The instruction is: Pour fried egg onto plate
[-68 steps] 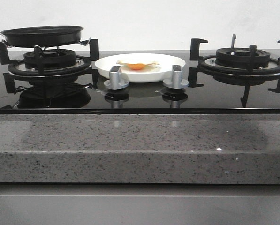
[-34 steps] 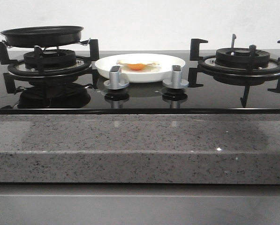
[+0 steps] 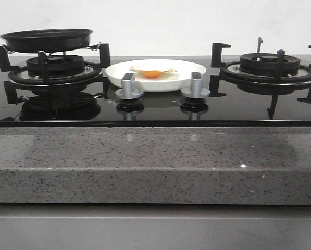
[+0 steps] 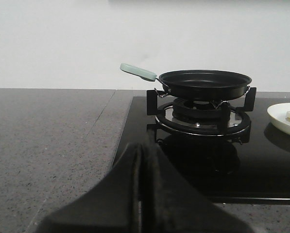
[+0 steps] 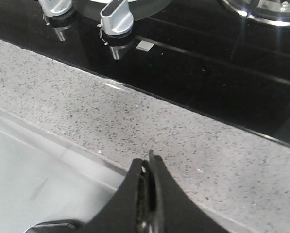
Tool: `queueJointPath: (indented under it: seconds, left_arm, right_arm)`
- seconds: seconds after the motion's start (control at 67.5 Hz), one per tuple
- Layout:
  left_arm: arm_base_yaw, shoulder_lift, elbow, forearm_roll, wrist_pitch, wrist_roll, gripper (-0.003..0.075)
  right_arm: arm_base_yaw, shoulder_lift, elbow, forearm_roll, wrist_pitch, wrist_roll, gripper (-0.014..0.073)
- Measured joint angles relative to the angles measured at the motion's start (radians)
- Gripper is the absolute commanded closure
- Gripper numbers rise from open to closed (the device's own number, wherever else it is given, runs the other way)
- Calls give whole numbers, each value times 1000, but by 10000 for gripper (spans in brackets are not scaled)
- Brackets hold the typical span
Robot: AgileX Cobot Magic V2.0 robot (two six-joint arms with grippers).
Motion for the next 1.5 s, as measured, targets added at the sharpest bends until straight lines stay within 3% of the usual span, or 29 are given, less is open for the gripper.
queueJointPath:
  seconds: [0.089, 0.37, 0.578, 1.496]
  left_arm:
    - [0, 0, 0, 0, 0, 0, 740]
    - [0, 0, 0, 0, 0, 0, 740]
    - [0, 0, 0, 0, 0, 0, 740]
    - [0, 0, 0, 0, 0, 0, 740]
  right_arm:
    - [-34, -83, 49, -34, -57, 0, 664]
    - [-151, -433, 410, -69, -508, 0, 664]
    - [-186, -560, 613, -70, -697, 0, 664]
    - [-236, -564, 642, -70, -725, 0, 664]
